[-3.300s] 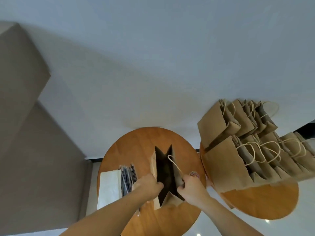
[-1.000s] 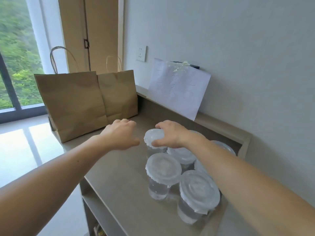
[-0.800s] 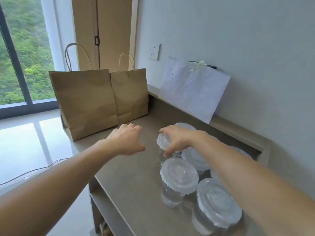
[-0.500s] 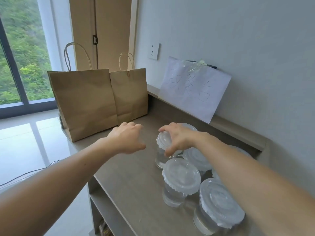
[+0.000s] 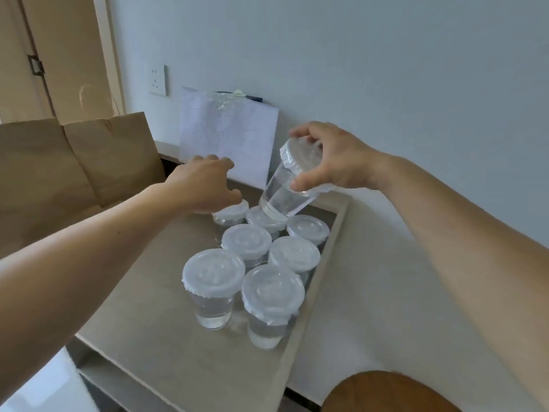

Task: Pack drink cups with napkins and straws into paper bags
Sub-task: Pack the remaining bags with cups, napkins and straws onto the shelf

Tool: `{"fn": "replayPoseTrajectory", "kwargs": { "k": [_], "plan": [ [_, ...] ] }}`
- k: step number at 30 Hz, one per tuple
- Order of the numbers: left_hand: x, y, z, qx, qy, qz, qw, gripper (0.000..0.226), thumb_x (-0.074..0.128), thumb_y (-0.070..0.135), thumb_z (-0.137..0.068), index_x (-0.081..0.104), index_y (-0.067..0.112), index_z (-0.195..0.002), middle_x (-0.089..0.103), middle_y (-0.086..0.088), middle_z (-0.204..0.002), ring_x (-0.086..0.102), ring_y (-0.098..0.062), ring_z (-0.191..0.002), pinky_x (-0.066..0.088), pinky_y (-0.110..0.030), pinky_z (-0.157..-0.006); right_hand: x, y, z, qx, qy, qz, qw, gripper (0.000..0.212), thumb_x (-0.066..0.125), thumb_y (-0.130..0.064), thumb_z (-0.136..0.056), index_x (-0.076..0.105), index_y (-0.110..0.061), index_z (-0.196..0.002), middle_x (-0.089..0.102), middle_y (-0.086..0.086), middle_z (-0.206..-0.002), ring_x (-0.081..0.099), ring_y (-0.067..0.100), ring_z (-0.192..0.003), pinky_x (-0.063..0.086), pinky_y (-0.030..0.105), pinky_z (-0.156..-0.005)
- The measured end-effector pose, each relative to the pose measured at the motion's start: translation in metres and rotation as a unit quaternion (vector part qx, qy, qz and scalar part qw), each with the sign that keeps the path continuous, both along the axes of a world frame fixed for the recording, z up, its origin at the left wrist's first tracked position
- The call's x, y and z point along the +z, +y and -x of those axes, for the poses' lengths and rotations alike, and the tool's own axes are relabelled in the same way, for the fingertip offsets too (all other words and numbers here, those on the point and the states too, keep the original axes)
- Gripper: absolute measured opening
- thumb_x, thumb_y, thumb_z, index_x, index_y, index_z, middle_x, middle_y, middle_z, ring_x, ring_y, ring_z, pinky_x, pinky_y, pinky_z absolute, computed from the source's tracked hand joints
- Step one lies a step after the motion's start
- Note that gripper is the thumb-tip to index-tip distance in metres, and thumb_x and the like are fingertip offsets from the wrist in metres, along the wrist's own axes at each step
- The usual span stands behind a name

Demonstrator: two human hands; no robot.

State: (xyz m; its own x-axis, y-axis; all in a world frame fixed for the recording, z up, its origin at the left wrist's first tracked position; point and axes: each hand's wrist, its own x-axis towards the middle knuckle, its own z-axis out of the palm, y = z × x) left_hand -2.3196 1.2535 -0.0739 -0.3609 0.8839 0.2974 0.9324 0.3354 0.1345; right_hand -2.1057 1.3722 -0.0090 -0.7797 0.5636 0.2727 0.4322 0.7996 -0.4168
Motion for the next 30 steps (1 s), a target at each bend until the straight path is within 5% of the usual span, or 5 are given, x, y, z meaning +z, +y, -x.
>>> {"fn": "replayPoseTrajectory", "kwargs": {
  "k": [5,16,22,27,30],
  "plan": [
    [0.001,0.048,-0.108,-0.084,0.022,0.004,0.996,0.060,0.057,0.048,-0.086,0.046,0.019,-0.137,0.053,-0.008,-0.132,0.047,-0.031,-0.118,0.044,-0.044,-0.089,-0.008,0.011,-0.132,-0.095,-0.023,0.010,0.995,0.091,0.089,-0.042,-0.061,0.043,-0.038,-0.140,0.040,-0.009,-0.128,0.043,0.010,-0.117,0.042,0.029,-0.094],
    [-0.114,0.115,-0.392,-0.198,-0.028,0.130,0.971,0.073,0.058,0.052,-0.086,0.034,0.025,-0.149,0.041,-0.001,-0.150,0.037,-0.026,-0.136,0.040,-0.043,-0.101,-0.140,0.011,-0.395,-0.225,-0.123,0.074,0.964,0.100,0.077,-0.052,-0.050,0.036,-0.042,-0.141,0.037,-0.013,-0.125,0.048,0.015,-0.110,0.048,0.030,-0.078],
    [-0.223,0.101,-0.487,-0.227,-0.086,0.225,0.944,0.071,0.056,0.051,-0.086,0.034,0.026,-0.148,0.045,-0.001,-0.146,0.042,-0.027,-0.132,0.041,-0.043,-0.104,-0.217,0.000,-0.468,-0.253,-0.157,0.117,0.947,0.099,0.079,-0.049,-0.056,0.035,-0.034,-0.144,0.037,-0.007,-0.133,0.046,0.018,-0.118,0.050,0.036,-0.084],
    [-0.307,0.062,-0.512,-0.230,-0.156,0.353,0.893,0.051,0.057,0.048,-0.071,0.051,0.024,-0.117,0.061,0.003,-0.103,0.061,-0.017,-0.088,0.058,-0.037,-0.081,-0.264,-0.008,-0.491,-0.281,-0.152,0.158,0.934,0.100,0.080,-0.050,-0.056,0.035,-0.033,-0.144,0.037,-0.006,-0.136,0.042,0.019,-0.124,0.048,0.040,-0.093],
    [-0.343,0.043,-0.504,-0.215,-0.211,0.418,0.857,0.052,0.059,0.045,-0.082,0.046,0.023,-0.127,0.060,0.003,-0.110,0.060,-0.015,-0.095,0.055,-0.036,-0.088,-0.284,-0.008,-0.490,-0.306,-0.131,0.166,0.928,0.099,0.079,-0.049,-0.056,0.035,-0.033,-0.144,0.036,-0.004,-0.137,0.043,0.021,-0.123,0.047,0.039,-0.090]
  ]
}}
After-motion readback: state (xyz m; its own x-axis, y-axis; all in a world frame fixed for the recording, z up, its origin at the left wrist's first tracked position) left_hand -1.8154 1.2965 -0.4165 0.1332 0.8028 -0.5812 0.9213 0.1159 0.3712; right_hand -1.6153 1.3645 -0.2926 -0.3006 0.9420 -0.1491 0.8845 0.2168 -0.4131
